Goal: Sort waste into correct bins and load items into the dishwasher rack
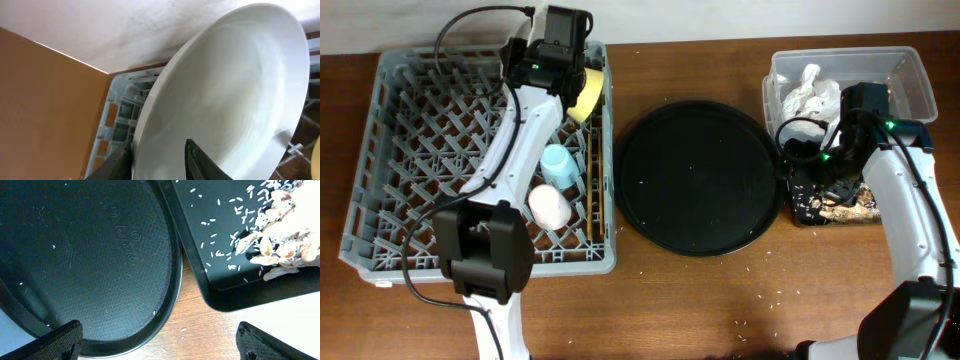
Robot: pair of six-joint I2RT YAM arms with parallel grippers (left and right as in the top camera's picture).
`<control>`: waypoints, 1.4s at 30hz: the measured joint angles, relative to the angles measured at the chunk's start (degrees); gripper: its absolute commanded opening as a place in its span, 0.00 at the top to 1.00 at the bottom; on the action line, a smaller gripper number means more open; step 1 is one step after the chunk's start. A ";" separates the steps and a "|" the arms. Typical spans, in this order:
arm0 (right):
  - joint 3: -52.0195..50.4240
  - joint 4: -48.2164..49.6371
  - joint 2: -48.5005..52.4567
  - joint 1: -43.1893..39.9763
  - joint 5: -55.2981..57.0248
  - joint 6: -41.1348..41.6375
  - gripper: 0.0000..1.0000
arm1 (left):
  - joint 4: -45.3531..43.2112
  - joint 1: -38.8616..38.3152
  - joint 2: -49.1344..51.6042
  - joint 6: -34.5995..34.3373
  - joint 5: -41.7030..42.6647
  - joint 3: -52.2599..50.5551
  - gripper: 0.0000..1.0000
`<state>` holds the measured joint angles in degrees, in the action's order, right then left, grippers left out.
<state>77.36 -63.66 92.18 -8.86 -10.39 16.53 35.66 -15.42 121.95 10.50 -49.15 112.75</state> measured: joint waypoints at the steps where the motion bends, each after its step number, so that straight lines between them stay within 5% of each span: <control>1: 0.00 0.00 0.00 0.00 0.02 -0.04 0.01 | 0.35 0.00 0.00 0.00 0.83 0.04 0.62; 8: 0.00 0.00 0.00 0.00 0.00 0.00 0.02 | 14.88 -0.66 0.11 -3.67 7.15 -0.09 0.56; 14: 0.00 0.00 0.00 0.00 0.00 -0.02 0.02 | 16.79 -0.66 0.13 -7.69 7.41 1.14 0.28; 19: 0.00 0.00 0.00 0.00 0.02 -0.02 0.02 | 26.18 -4.24 -0.74 -8.39 12.92 15.50 0.01; 26: 0.00 -0.02 0.02 0.00 0.00 0.00 0.02 | 34.18 -7.34 -2.93 -9.46 56.52 16.06 0.01; 38: -0.13 1.25 -3.52 0.00 1.49 0.00 0.02 | 34.40 -7.41 -2.93 -9.53 65.26 16.06 0.01; 41: -4.81 15.67 -21.53 1.20 3.74 -1.60 0.02 | 34.42 -7.41 -2.93 -9.53 65.29 16.06 0.01; 42: -11.02 29.51 -25.88 2.75 4.42 -3.96 0.01 | 34.56 -7.41 -2.95 -9.53 65.44 16.06 0.01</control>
<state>66.35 -34.15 66.30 -6.11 -5.98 12.58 70.22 -22.83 119.00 0.97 16.29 128.81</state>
